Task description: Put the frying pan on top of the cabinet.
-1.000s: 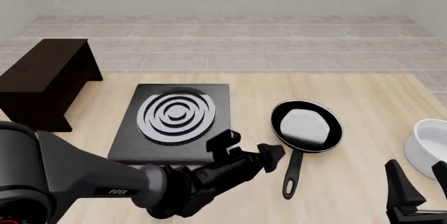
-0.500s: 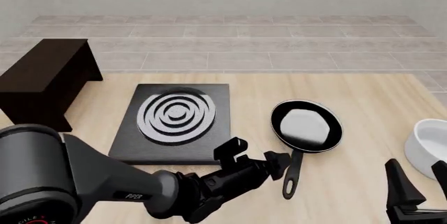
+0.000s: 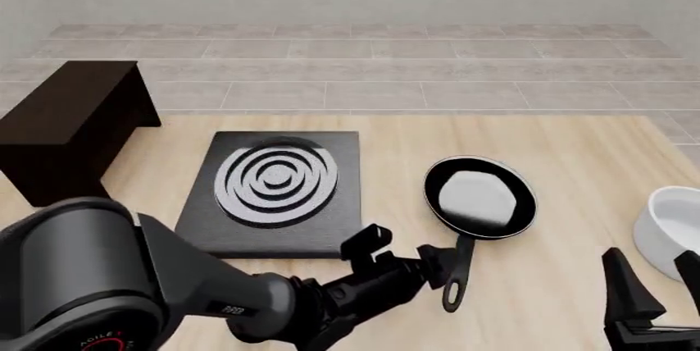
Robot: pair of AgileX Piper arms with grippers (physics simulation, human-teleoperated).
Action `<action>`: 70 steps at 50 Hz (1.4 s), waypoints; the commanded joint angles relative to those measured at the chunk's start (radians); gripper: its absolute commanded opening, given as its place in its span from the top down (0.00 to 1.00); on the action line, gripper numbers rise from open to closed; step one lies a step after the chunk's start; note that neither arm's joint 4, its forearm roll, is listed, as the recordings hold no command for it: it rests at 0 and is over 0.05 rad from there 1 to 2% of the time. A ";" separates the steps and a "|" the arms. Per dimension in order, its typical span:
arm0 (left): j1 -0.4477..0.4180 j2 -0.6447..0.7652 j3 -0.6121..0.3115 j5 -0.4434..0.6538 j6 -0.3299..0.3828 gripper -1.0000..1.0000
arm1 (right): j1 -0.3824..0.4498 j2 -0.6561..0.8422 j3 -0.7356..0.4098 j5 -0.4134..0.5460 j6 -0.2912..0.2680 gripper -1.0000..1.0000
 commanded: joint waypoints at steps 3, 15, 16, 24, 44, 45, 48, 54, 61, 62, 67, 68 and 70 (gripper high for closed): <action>-0.013 0.039 -0.021 -0.018 -0.018 0.00 | -0.001 0.017 0.000 -0.013 0.002 0.00; -0.023 0.061 -0.044 -0.012 -0.033 0.00 | -0.002 0.038 0.000 -0.031 0.007 0.00; -0.023 0.061 -0.044 -0.012 -0.033 0.00 | -0.002 0.038 0.000 -0.031 0.007 0.00; -0.030 0.088 -0.055 -0.022 -0.048 0.00 | -0.005 0.047 0.000 -0.040 0.010 0.00; -0.050 0.102 -0.072 -0.029 -0.062 0.00 | -0.006 0.046 0.000 -0.039 0.015 0.00; -0.051 0.106 -0.074 -0.032 -0.066 0.00 | -0.006 0.046 0.000 -0.038 0.016 0.00; -0.055 0.111 -0.075 -0.037 -0.071 0.00 | -0.007 0.044 0.000 -0.036 0.017 0.00; -0.061 0.117 -0.078 -0.042 -0.072 0.00 | -0.007 0.046 0.000 -0.038 0.019 0.00; -0.067 0.129 -0.083 -0.047 -0.081 0.00 | -0.007 0.040 0.000 -0.032 0.019 0.00; -0.066 0.129 -0.084 -0.046 -0.082 0.00 | -0.008 0.040 0.000 -0.031 0.020 0.00; -0.068 0.130 -0.083 -0.051 -0.086 0.00 | -0.008 0.045 0.000 -0.036 0.019 0.00; -0.068 0.134 -0.085 -0.054 -0.089 0.00 | -0.008 0.048 0.000 -0.039 0.020 0.00; -0.069 0.131 -0.083 -0.055 -0.091 0.00 | -0.007 0.052 0.000 -0.043 0.020 0.00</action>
